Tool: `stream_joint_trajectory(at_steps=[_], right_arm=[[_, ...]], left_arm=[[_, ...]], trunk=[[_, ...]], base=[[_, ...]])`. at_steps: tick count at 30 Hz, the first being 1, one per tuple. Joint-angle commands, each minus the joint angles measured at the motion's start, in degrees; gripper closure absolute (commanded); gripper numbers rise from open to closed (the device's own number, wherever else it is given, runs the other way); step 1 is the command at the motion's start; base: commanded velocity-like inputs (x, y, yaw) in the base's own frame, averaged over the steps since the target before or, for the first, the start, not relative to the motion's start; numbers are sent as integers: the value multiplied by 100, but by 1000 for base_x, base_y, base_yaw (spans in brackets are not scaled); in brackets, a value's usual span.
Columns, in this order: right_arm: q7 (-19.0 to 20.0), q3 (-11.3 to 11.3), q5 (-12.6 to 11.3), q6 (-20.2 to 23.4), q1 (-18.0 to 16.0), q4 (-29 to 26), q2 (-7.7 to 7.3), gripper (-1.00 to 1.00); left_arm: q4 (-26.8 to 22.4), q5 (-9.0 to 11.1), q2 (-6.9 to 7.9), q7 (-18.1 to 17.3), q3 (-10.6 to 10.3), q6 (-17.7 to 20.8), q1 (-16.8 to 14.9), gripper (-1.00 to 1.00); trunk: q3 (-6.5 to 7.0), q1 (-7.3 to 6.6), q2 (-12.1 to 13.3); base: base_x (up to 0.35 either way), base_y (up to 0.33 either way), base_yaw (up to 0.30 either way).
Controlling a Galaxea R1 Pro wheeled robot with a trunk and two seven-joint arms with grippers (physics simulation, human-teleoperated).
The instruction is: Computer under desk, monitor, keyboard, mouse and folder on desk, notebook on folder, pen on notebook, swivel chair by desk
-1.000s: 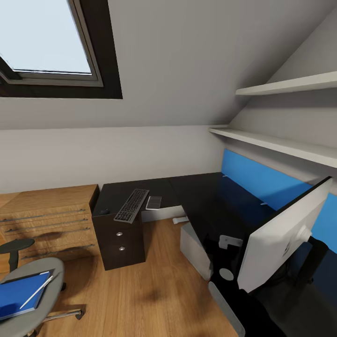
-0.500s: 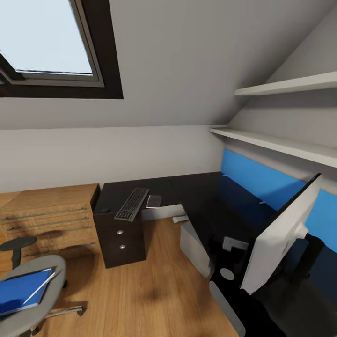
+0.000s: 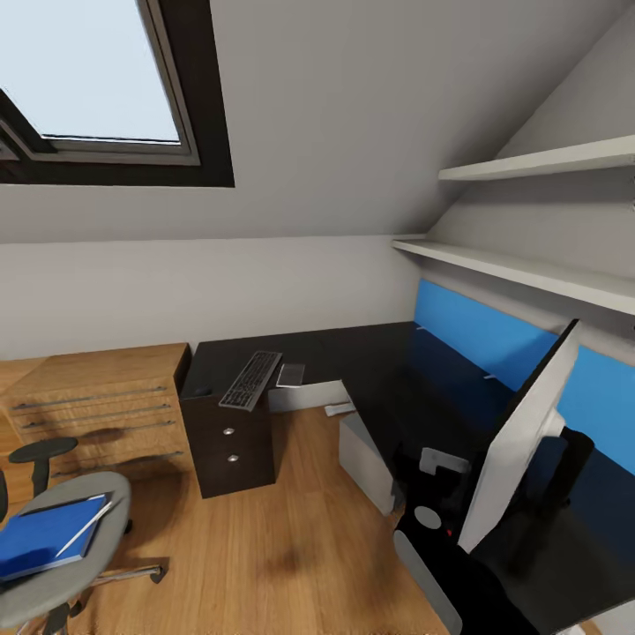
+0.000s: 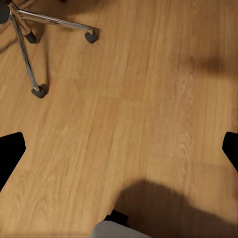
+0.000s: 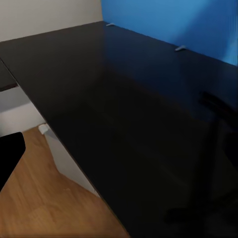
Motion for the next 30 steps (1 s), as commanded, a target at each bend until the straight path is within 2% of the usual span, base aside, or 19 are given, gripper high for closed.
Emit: stream_joint_trajectory(at_steps=[1,7,19,24,27,28,30], right_arm=[[-42,19,-18,40,-6,-10,-6,-100],[-42,19,-18,40,-4,-10,-4,-100],[-24,32,-18,40,-6,-17,-9,-100],[35,358,1,33,-4,-28,-9,-100],[42,701,15,29,-4,-44,-11,-100],[44,933,29,26,-3,-53,-14,-100],[45,1247,52,20,-4,-60,-16,-100]], left_arm=[[-9,60,5,31,-36,-27,-2,-100],[-9,60,5,31,-36,-27,-2,-100],[-9,60,5,31,-36,-27,-2,-100],[-9,60,5,31,-33,-27,-2,-100],[-9,60,4,31,-35,-27,-2,-100],[-9,60,3,31,-32,-27,-2,-100],[-9,62,3,31,-33,-27,-2,-100]], trunk=[[-11,2,-11],[-11,2,-11],[-11,2,-11],[-11,2,-11],[-11,2,-11],[-11,2,-11],[-11,2,-11]], base=[[-126,-95,0],[-176,-151,0],[-16,-14,0],[-176,0,0],[-243,0,0],[-263,0,0],[-294,0,0]])
